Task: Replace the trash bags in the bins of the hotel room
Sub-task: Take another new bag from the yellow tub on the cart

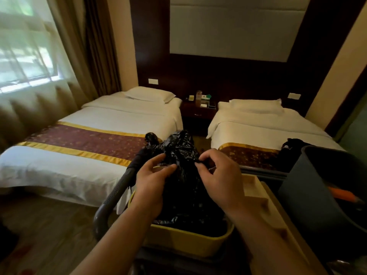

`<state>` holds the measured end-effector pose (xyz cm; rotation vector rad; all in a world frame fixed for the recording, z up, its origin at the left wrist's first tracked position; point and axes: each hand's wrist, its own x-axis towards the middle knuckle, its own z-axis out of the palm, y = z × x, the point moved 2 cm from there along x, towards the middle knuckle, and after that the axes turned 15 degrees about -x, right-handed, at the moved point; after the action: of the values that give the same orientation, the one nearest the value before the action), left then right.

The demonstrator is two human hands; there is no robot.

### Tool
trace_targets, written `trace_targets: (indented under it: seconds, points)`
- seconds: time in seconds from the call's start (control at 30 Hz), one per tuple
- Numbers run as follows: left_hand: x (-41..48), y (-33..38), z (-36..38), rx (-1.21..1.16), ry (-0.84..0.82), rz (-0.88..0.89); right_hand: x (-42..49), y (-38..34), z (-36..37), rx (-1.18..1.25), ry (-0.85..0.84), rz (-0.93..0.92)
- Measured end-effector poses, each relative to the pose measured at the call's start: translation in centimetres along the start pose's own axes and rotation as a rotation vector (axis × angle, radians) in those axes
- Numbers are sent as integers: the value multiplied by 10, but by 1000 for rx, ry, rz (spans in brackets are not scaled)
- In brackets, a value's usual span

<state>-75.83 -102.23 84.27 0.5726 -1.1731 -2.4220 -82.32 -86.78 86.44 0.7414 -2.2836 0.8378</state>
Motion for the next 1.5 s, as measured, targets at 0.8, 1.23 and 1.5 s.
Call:
trace_targets:
  seconds: [0.8, 1.23, 1.5]
  points:
    - [-267, 57, -109, 1434, 892, 847, -92, -182, 40, 719, -841, -716]
    - [-451, -31, -210, 1429, 983, 538, -273, -328, -2, 983, -1596, -289]
    - [-559, -41, -299, 1016, 1570, 252, -331, -390, -40, 975, -1756, -582]
